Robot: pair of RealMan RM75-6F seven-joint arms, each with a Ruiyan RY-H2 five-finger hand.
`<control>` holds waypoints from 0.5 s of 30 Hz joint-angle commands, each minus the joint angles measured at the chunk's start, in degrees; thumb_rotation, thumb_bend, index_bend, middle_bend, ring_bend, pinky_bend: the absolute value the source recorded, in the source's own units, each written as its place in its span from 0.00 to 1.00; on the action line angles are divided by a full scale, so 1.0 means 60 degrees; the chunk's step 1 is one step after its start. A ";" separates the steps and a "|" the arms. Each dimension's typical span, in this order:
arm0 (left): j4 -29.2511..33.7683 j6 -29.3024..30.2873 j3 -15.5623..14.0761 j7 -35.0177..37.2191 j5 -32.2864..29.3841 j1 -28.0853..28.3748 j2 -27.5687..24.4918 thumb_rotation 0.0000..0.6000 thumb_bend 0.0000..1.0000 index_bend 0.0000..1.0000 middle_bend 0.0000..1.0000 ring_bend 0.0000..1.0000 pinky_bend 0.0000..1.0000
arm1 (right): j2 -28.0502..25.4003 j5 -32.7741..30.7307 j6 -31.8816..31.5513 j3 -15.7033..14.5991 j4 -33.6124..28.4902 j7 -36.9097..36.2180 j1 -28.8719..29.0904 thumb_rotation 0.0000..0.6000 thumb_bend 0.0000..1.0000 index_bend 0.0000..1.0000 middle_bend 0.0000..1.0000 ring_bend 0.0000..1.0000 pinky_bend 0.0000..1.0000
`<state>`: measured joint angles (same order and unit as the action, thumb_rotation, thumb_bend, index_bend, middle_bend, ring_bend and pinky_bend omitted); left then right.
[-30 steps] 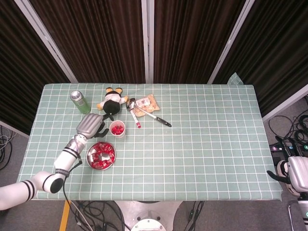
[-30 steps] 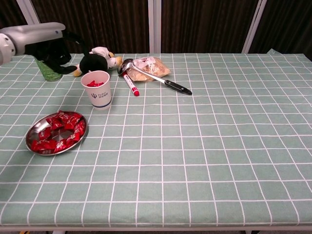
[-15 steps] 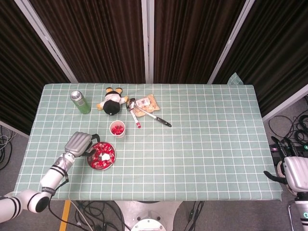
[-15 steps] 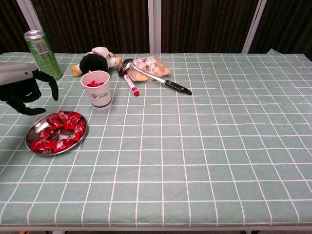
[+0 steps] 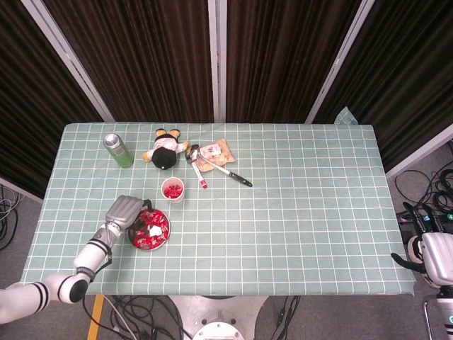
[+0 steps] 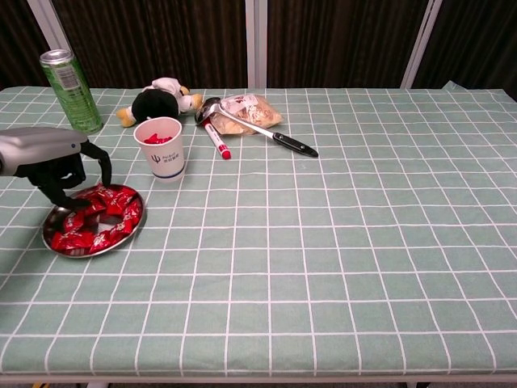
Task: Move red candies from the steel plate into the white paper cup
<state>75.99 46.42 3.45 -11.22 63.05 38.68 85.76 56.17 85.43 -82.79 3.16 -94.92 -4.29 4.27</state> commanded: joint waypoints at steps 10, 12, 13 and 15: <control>-0.0965 -0.0059 -0.0059 -0.0189 0.0410 0.0144 0.0537 1.00 0.33 0.49 0.97 0.94 1.00 | -0.0009 -0.0106 0.0079 0.0027 -0.0051 0.0104 0.0025 1.00 0.01 0.06 0.28 0.05 0.29; -0.1024 -0.0076 -0.0052 -0.0140 0.0433 0.0134 0.0583 1.00 0.33 0.49 0.97 0.94 1.00 | -0.0007 -0.0106 0.0084 0.0032 -0.0068 0.0131 0.0033 1.00 0.01 0.06 0.28 0.05 0.29; -0.1058 -0.0058 -0.0050 -0.0124 0.0462 0.0127 0.0603 1.00 0.33 0.49 0.97 0.94 1.00 | -0.0011 -0.0110 0.0089 0.0038 -0.0080 0.0146 0.0040 1.00 0.01 0.06 0.28 0.05 0.29; -0.1122 -0.0030 -0.0039 -0.0038 0.0527 0.0106 0.0650 1.00 0.33 0.51 0.97 0.94 1.00 | -0.0021 -0.0128 0.0103 0.0049 -0.0108 0.0178 0.0051 1.00 0.01 0.06 0.28 0.05 0.29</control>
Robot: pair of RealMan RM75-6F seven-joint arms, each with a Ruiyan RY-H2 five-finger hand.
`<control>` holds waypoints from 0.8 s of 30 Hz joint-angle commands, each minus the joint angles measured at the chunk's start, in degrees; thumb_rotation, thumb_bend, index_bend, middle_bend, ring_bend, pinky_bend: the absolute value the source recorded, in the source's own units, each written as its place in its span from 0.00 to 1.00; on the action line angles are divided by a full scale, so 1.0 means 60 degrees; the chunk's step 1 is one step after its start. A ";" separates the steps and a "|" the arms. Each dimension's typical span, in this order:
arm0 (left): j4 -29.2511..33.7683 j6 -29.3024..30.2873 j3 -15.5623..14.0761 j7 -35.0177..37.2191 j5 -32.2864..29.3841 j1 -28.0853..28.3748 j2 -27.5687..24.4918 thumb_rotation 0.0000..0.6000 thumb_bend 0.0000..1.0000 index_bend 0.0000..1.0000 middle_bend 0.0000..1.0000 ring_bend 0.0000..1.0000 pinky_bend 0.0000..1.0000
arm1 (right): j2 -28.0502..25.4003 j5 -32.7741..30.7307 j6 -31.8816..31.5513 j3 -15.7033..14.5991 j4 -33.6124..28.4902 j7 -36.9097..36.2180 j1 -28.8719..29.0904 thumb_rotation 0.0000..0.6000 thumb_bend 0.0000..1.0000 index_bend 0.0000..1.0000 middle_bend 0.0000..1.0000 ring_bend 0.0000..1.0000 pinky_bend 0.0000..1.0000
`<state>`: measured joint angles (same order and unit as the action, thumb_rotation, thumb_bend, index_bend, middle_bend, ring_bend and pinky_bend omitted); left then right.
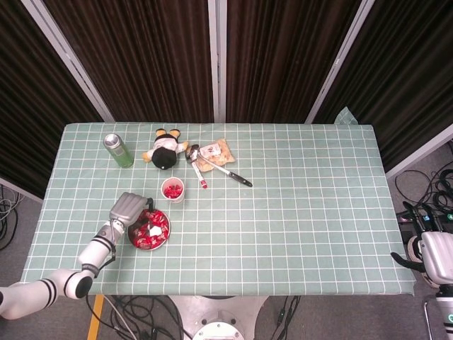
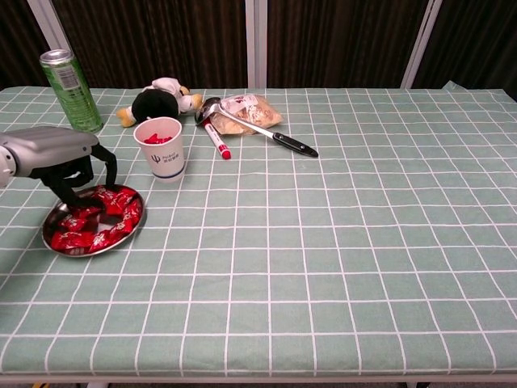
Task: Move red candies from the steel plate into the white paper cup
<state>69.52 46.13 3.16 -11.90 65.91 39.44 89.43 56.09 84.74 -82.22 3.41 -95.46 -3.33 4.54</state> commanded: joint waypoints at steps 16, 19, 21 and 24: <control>-0.0499 0.0465 -0.0043 0.0826 0.0816 -0.0281 0.0343 1.00 0.33 0.65 0.99 0.95 1.00 | -0.0042 -0.0004 -0.0017 0.0005 -0.0059 0.0020 -0.0010 1.00 0.01 0.06 0.28 0.05 0.29; -0.0234 0.0631 0.0049 0.1161 0.0916 -0.0371 0.0127 1.00 0.34 0.66 0.99 0.95 1.00 | -0.0048 0.0024 -0.0034 -0.0001 -0.0044 -0.0014 -0.0016 1.00 0.01 0.06 0.28 0.05 0.29; 0.0168 0.0862 0.0179 0.1418 0.1000 -0.0448 -0.0185 1.00 0.34 0.66 0.99 0.95 1.00 | -0.0052 0.0048 -0.0042 -0.0002 -0.0028 -0.0041 -0.0013 1.00 0.01 0.06 0.28 0.05 0.29; 0.0914 0.1235 0.0445 0.1787 0.1117 -0.0534 -0.0777 1.00 0.34 0.66 0.99 0.95 1.00 | -0.0050 0.0074 -0.0036 -0.0007 -0.0001 -0.0084 -0.0005 1.00 0.01 0.06 0.28 0.05 0.29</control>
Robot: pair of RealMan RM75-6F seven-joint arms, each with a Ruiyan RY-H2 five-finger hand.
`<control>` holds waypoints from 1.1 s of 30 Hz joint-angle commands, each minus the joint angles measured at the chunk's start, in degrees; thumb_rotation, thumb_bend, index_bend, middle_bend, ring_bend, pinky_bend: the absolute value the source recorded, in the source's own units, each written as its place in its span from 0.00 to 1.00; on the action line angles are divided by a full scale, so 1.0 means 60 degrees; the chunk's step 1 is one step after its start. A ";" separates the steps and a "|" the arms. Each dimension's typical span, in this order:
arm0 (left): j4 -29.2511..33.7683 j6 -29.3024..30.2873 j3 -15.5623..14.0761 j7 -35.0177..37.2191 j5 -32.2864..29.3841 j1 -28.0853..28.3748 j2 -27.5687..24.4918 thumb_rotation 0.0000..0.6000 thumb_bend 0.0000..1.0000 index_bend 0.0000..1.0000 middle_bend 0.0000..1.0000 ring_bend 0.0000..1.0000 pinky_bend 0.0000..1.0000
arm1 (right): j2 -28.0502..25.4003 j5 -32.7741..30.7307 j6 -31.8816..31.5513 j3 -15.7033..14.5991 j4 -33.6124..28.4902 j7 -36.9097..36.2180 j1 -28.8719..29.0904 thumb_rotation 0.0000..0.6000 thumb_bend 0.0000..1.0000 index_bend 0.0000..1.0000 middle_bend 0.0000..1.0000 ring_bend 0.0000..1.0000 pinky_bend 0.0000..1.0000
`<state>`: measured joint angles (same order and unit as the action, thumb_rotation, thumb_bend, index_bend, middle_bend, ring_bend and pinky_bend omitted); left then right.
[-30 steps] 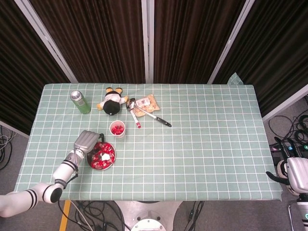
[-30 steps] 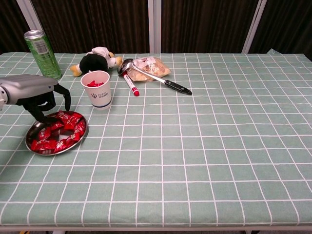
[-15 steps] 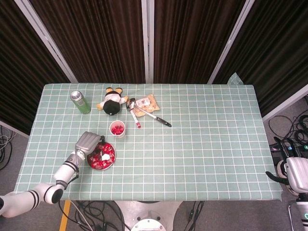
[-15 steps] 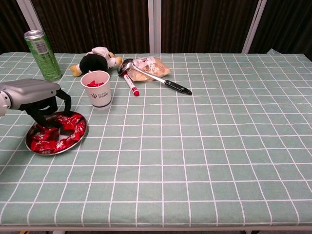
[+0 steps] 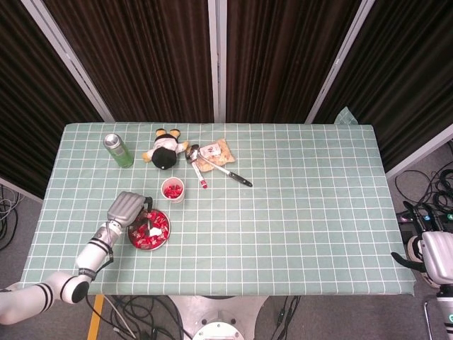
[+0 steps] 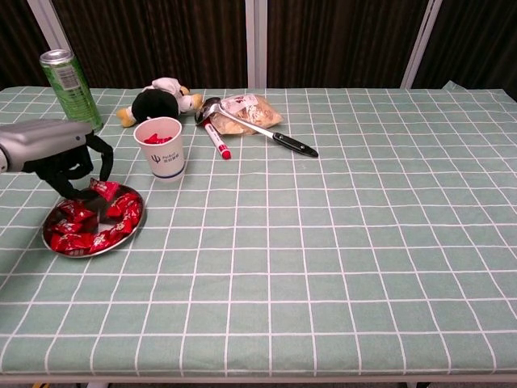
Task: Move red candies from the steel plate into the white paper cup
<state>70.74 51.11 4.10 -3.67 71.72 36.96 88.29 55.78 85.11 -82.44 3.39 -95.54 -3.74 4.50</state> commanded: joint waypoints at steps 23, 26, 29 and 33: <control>0.0660 -0.1417 0.1583 -0.0094 -0.1580 0.1826 -0.0400 1.00 0.33 0.64 0.98 0.95 1.00 | 0.0057 0.0102 0.0078 -0.0131 0.0036 0.0074 -0.0008 1.00 0.01 0.06 0.28 0.05 0.29; 0.0436 -0.1462 0.1435 -0.0655 -0.1805 0.1968 -0.0276 1.00 0.33 0.63 0.98 0.95 1.00 | 0.0066 0.0080 0.0076 -0.0129 0.0046 0.0060 -0.0016 1.00 0.01 0.06 0.28 0.05 0.29; 0.0414 -0.1495 0.1363 -0.0959 -0.2112 0.2014 -0.0218 1.00 0.33 0.59 0.98 0.94 1.00 | 0.0072 0.0084 0.0044 -0.0133 0.0076 0.0031 -0.0037 1.00 0.01 0.06 0.28 0.05 0.29; 0.0689 -0.1336 0.1318 -0.1012 -0.2212 0.1935 -0.0334 1.00 0.32 0.44 0.96 0.94 1.00 | 0.0109 0.0088 0.0088 -0.0139 0.0111 0.0028 -0.0016 1.00 0.01 0.06 0.27 0.05 0.29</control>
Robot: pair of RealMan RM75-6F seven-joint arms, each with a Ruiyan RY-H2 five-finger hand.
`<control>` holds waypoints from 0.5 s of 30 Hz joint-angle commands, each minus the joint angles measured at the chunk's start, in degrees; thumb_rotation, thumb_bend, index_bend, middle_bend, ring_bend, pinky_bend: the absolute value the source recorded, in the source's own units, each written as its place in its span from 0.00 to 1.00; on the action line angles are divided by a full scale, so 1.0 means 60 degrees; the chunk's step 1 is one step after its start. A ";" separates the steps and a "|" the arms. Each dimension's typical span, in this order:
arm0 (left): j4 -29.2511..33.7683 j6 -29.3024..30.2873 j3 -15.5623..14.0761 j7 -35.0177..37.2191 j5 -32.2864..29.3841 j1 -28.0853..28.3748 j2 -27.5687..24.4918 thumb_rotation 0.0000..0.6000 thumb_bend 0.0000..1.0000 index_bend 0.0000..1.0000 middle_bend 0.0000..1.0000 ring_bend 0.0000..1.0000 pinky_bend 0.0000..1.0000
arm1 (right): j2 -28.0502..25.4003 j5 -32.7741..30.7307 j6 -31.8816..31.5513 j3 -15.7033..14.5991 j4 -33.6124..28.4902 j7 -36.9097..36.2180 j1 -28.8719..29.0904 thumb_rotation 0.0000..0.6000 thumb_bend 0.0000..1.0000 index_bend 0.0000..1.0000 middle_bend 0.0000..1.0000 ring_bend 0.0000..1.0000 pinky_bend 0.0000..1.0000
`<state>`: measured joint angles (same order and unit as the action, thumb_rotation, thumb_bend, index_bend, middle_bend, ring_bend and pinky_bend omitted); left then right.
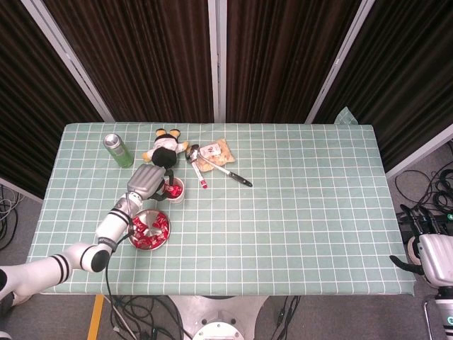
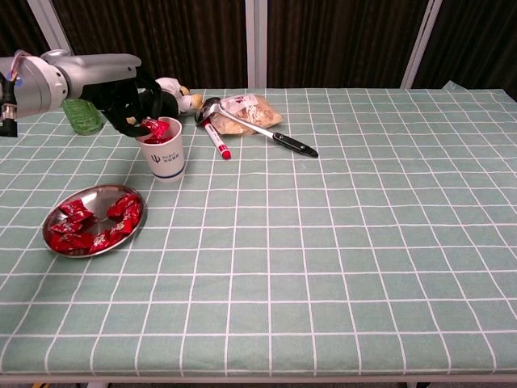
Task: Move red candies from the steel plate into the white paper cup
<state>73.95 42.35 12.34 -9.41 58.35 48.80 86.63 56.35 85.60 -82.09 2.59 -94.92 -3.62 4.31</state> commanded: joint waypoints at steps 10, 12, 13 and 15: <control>0.1432 0.1769 -0.0467 0.0517 0.0955 -0.1176 -0.0935 1.00 0.32 0.34 0.95 0.94 1.00 | 0.0050 0.0096 0.0107 0.0020 0.0004 0.0012 0.0128 1.00 0.01 0.06 0.27 0.05 0.29; 0.1638 0.2118 -0.0727 0.0663 0.1288 -0.1524 -0.1156 1.00 0.31 0.35 0.95 0.94 1.00 | 0.0048 0.0099 0.0120 0.0037 -0.0005 0.0018 0.0154 1.00 0.01 0.06 0.27 0.05 0.29; 0.1698 0.2226 -0.0849 0.0723 0.1423 -0.1659 -0.1239 1.00 0.31 0.36 0.95 0.94 1.00 | 0.0046 0.0103 0.0116 0.0043 -0.0009 0.0020 0.0160 1.00 0.01 0.06 0.27 0.05 0.29; 0.1774 0.2412 -0.1099 0.0825 0.1693 -0.1910 -0.1368 1.00 0.31 0.38 0.95 0.94 1.00 | 0.0049 0.0127 0.0091 0.0044 -0.0015 0.0030 0.0160 1.00 0.01 0.06 0.27 0.05 0.29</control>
<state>83.66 55.73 7.16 -5.40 67.04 38.71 79.53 56.64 86.35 -81.53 2.85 -95.00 -3.45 5.27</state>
